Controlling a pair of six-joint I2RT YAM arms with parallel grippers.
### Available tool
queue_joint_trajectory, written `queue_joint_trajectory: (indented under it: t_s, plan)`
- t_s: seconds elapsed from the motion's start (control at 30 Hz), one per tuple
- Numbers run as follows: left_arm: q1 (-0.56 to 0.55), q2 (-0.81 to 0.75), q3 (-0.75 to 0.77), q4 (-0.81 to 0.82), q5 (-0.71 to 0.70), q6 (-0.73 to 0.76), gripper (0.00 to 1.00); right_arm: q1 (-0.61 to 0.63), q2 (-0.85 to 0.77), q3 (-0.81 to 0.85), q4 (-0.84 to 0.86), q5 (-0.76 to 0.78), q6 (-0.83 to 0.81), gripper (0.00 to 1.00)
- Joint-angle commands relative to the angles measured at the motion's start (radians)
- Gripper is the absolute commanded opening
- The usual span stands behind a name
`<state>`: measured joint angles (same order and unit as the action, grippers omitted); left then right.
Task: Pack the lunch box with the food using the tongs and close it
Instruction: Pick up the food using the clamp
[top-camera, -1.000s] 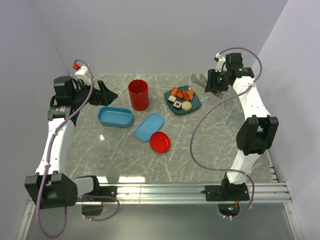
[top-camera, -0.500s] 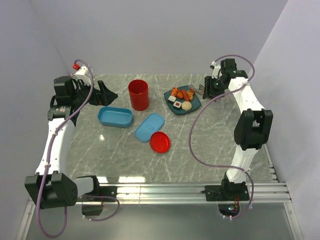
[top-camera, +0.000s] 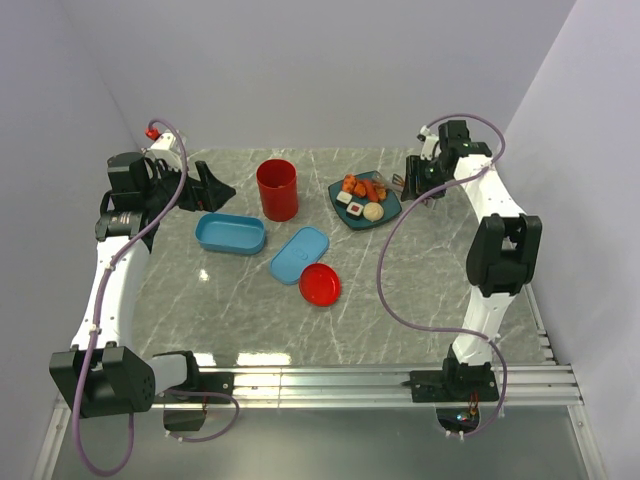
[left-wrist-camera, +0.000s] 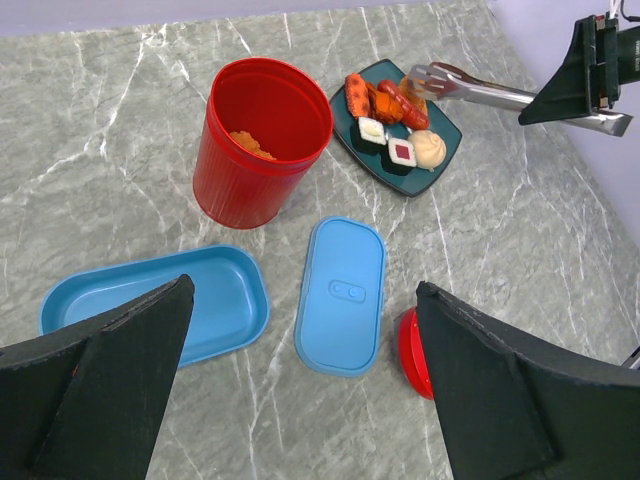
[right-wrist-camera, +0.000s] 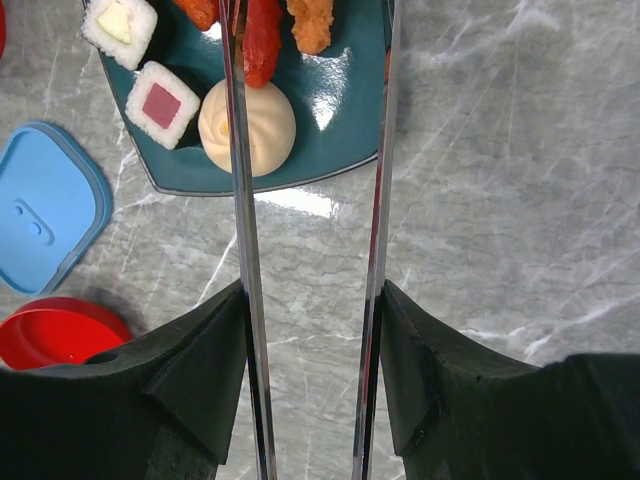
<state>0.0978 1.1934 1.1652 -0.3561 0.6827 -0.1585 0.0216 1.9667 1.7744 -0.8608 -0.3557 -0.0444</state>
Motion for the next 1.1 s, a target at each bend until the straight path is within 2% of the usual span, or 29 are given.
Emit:
queue_joint_trajectory:
  t_s: [0.0,0.37,0.93,1.07]
  plan:
    - [0.003,-0.008,-0.009,0.036,-0.003,0.002,1.00,0.003,0.003,0.025,0.008,-0.020,0.011,0.58]
    - [0.003,-0.003,-0.004,0.023,-0.015,0.016,0.99,0.005,0.051,0.079,-0.004,-0.045,0.020,0.55]
    - [0.003,0.008,0.004,0.025,0.024,-0.007,0.99,-0.002,-0.091,0.036,0.036,-0.002,0.008,0.37]
    - [0.003,0.015,0.014,0.022,-0.032,-0.036,0.99,-0.002,-0.114,0.065,0.020,-0.044,0.002,0.36]
